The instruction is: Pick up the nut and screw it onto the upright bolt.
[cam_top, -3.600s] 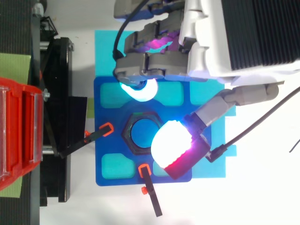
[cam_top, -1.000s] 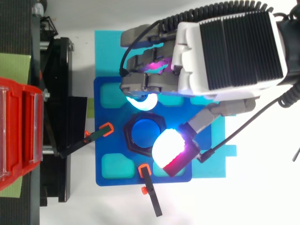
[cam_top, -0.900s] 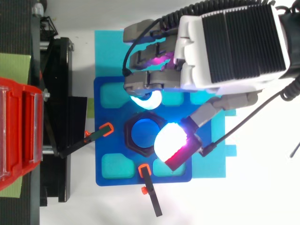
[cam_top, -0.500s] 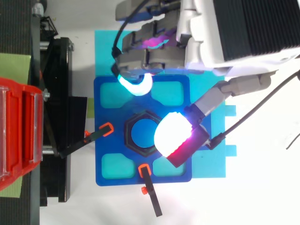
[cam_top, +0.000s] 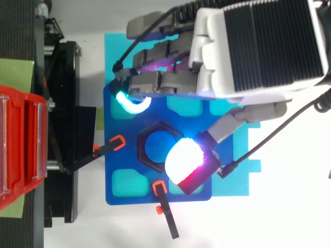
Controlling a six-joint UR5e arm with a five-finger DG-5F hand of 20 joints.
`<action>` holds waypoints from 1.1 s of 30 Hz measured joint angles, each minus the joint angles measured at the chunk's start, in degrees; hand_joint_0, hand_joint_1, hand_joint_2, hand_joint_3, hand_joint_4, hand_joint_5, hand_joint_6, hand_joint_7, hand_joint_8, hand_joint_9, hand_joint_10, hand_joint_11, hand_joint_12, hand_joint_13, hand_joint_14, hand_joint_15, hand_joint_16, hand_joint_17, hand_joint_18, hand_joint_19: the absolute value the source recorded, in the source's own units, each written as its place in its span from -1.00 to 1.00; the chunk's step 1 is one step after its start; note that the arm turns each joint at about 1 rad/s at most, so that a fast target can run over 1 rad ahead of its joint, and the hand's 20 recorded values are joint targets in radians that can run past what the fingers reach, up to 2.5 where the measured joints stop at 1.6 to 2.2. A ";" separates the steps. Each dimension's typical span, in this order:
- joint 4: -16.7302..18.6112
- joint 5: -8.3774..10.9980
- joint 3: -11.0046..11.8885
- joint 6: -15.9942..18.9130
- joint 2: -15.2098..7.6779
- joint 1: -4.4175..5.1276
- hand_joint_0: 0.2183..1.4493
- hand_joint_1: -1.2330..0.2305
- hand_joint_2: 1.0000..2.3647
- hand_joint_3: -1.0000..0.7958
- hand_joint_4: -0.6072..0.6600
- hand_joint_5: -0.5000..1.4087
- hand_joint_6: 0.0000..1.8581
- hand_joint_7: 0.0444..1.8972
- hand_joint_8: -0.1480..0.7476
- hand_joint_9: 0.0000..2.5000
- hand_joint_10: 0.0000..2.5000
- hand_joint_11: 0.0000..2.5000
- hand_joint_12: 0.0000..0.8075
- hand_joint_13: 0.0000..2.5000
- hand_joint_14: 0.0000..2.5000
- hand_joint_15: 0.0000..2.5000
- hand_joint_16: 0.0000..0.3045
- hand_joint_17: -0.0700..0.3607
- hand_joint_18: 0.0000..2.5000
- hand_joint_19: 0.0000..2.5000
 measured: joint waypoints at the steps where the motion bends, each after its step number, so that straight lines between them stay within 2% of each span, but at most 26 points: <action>1: 0.53 0.15 -0.37 0.16 0.00 0.14 -0.51 0.50 -1.00 -0.44 0.31 -0.57 -0.46 -0.26 -0.09 -0.23 -1.00 -1.00 -0.36 -0.47 -1.00 -1.00 -0.82 -0.40 -0.74 -1.00; 6: 3.52 0.92 -1.85 2.01 0.00 1.43 -0.51 0.51 -1.00 -0.44 0.32 -0.57 -0.46 -0.27 -0.09 -0.24 -1.00 -1.00 -0.35 -0.48 -1.00 -1.00 -0.82 -0.39 -0.75 -1.00; 9: 3.94 1.65 -2.01 2.65 0.00 2.12 -0.52 0.51 -1.00 -0.44 0.31 -0.57 -0.46 -0.27 -0.09 -0.24 -1.00 -1.00 -0.34 -0.48 -1.00 -1.00 -0.82 -0.39 -0.75 -1.00; 14: 4.14 2.26 -2.05 2.96 0.00 2.69 -0.52 0.51 -1.00 -0.44 0.32 -0.57 -0.46 -0.24 -0.09 -0.24 -1.00 -1.00 -0.34 -0.48 -1.00 -1.00 -0.82 -0.39 -0.75 -1.00; 21: 4.08 2.34 -2.08 3.02 -0.02 2.95 -0.51 0.51 -1.00 -0.44 0.35 -0.55 -0.46 -0.13 -0.07 -0.24 -1.00 -1.00 -0.34 -0.48 -1.00 -1.00 -0.82 -0.39 -0.75 -1.00; 28: 3.58 2.35 -2.10 2.89 -0.01 2.92 -0.51 0.49 -1.00 -0.44 0.35 -0.52 -0.46 0.14 -0.06 -0.22 -1.00 -1.00 -0.35 -0.46 -1.00 -1.00 -0.83 -0.40 -0.74 -1.00; 33: 2.56 2.24 -2.14 2.84 0.00 2.53 -0.50 0.47 -1.00 -0.44 0.30 -0.51 -0.46 0.31 -0.04 -0.21 -1.00 -1.00 -0.35 -0.45 -1.00 -1.00 -0.83 -0.41 -0.72 -1.00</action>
